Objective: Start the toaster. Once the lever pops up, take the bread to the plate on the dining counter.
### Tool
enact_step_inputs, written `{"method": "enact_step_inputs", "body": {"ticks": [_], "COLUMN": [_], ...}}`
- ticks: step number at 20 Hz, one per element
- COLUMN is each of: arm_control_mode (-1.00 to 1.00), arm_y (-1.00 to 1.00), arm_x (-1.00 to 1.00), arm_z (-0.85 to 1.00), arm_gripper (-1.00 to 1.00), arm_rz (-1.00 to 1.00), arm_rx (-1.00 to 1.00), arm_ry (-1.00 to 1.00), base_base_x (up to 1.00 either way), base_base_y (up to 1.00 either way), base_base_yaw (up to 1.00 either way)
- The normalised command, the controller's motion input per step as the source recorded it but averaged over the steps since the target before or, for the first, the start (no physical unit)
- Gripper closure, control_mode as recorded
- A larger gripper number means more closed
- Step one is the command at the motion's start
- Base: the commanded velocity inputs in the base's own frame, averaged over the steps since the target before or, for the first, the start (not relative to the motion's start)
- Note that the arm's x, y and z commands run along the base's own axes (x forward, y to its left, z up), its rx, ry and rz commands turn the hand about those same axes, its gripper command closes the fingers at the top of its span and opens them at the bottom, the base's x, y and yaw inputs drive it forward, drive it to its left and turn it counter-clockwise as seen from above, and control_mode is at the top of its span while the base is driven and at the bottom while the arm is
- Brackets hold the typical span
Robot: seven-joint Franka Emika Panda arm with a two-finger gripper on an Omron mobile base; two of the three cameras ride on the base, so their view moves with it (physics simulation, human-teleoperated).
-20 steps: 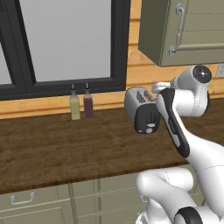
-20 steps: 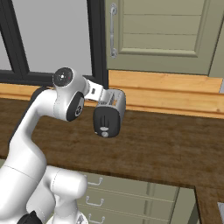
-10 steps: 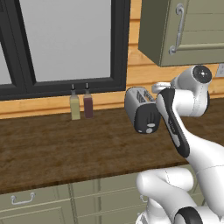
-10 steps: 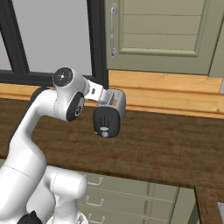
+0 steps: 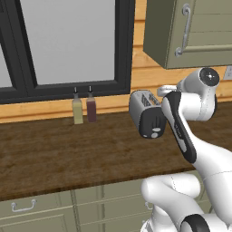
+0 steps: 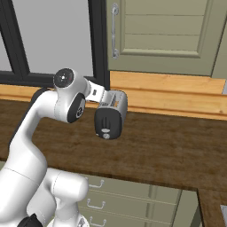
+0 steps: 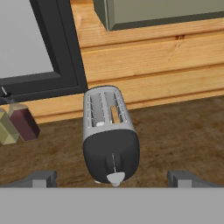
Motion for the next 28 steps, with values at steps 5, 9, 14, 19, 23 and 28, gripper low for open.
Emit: {"method": "enact_step_inputs", "body": {"ticks": [5, 9, 14, 19, 23, 28], "arm_control_mode": [-1.0, -1.0, -1.0, -1.0, -1.0, -1.0], "arm_y": [0.0, 0.0, 0.0, 0.0, 0.0, 0.0], "arm_x": [0.0, 0.0, 0.0, 0.0, 0.0, 0.0], "arm_z": [0.0, 0.0, 0.0, 0.0, 0.0, 0.0], "arm_gripper": [-1.0, -1.0, -1.0, -1.0, -1.0, -1.0], "arm_rz": [0.0, 0.0, 0.0, 0.0, 0.0, 0.0], "arm_rx": [0.0, 0.0, 0.0, 0.0, 0.0, 0.0], "arm_ry": [0.0, 0.0, 0.0, 0.0, 0.0, 0.0], "base_base_x": [0.0, 0.0, 0.0, 0.0, 0.0, 0.0], "base_base_y": [0.0, 0.0, 0.0, 0.0, 0.0, 0.0], "base_base_yaw": [0.0, 0.0, 0.0, 0.0, 0.0, 0.0]}}
